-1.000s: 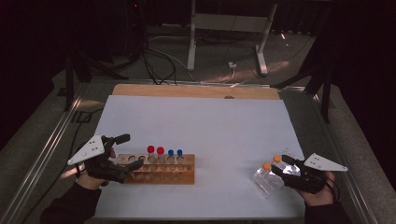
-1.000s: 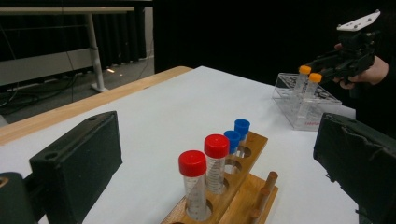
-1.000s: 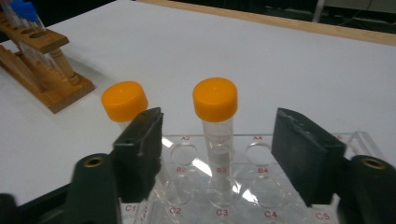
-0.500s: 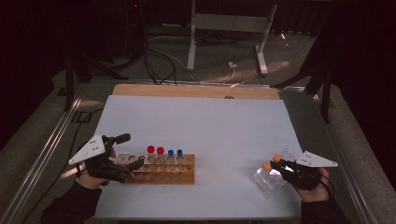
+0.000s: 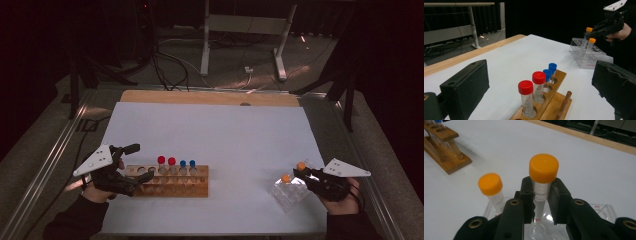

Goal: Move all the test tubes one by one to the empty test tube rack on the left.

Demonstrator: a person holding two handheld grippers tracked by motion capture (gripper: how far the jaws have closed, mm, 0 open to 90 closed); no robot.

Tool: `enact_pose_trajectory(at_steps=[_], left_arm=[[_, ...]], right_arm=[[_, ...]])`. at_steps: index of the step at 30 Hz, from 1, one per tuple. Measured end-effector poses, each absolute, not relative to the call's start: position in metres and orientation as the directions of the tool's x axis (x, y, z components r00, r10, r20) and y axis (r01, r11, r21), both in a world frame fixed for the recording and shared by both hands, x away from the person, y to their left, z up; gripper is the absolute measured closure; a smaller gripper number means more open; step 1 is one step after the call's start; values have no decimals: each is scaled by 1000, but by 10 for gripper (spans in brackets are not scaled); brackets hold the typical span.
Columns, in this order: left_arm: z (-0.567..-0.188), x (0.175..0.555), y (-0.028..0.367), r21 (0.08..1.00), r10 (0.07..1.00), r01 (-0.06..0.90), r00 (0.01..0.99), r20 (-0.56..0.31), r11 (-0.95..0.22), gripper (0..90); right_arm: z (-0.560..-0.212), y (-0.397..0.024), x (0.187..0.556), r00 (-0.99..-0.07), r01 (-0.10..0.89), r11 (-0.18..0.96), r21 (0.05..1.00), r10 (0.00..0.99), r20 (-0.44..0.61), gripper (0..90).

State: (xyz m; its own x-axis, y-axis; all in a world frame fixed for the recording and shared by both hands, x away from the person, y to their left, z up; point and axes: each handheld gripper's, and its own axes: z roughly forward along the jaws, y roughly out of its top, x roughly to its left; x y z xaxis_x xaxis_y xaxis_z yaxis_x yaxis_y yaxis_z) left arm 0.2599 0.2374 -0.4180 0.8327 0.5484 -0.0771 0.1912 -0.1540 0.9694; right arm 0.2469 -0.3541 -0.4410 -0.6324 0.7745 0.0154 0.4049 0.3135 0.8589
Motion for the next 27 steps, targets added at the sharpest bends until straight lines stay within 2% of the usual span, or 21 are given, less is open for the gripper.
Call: enact_pose_trajectory(at_steps=[16, 27], left_arm=[[-413, 260, 232, 961, 524, 216, 846, -97, -171, 20], [-396, 260, 223, 962, 504, 200, 860, -82, -185, 20]], right_arm=[[-384, -356, 249, -632, 334, 322, 886, 773, -43, 744], [-360, -333, 255, -693, 283, 331, 900, 720, -47, 744]])
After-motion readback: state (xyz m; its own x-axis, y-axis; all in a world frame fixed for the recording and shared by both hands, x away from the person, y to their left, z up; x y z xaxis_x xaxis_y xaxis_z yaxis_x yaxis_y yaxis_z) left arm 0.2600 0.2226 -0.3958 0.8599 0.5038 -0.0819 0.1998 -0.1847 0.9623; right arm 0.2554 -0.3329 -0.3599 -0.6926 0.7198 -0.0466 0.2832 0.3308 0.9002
